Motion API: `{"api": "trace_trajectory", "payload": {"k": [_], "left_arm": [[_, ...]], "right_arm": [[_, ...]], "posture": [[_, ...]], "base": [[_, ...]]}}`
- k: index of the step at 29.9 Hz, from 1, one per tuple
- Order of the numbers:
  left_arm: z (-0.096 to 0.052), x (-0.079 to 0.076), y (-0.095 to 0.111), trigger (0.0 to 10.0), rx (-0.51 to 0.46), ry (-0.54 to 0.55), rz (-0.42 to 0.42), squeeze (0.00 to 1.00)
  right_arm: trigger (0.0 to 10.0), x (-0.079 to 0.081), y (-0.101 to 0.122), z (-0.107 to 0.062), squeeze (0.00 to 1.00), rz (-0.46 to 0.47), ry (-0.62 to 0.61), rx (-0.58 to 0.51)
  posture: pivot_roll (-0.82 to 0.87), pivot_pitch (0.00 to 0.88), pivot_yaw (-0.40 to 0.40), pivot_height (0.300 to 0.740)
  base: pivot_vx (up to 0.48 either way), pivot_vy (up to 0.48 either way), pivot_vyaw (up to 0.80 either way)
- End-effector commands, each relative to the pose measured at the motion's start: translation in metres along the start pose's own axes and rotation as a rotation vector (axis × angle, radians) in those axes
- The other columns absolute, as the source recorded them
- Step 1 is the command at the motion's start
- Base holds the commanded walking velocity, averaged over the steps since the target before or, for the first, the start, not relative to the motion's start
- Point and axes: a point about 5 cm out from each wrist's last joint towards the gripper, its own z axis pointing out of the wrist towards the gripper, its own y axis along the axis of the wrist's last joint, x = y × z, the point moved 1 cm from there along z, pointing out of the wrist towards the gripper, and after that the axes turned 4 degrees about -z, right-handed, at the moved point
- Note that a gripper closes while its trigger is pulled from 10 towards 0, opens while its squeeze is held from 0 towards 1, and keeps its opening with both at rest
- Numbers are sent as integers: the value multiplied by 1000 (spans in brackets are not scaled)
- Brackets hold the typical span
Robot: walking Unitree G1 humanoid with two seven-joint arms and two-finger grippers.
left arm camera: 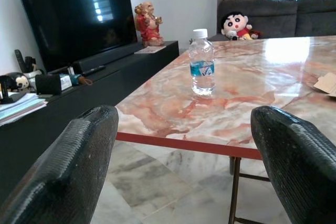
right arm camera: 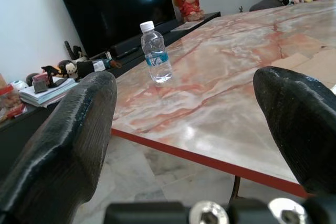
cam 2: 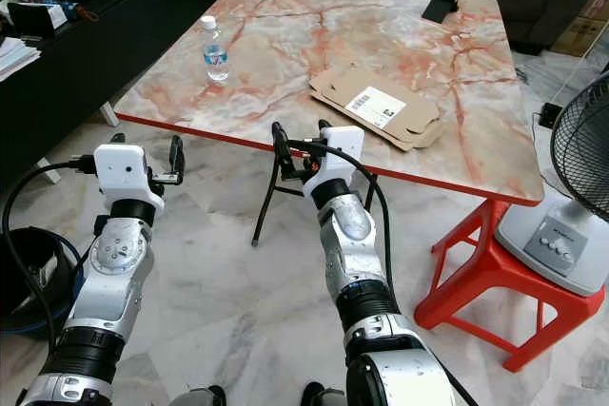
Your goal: Picking trash to rubbish bin
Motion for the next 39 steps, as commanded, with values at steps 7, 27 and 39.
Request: {"api": "trace_trajectory", "payload": {"k": [7,27,39], "left_arm": [[0,2,1,10000,18,1,-18,1000],[0,5,-1,10000,60,36,-21,0],[0,5,-1,10000,62,33,-22,0]], "right_arm": [[10000,2,2,1,1000,4,6,-2],[10000,13,0,0,0,-65,79,18],[10000,13,2,0,0,-31,70,8]], "posture": [[114,171,-28,740],[113,173,-28,740],[112,158,-30,740]], "base": [[0,0,0],[155,0,120],[364,0,67]]}}
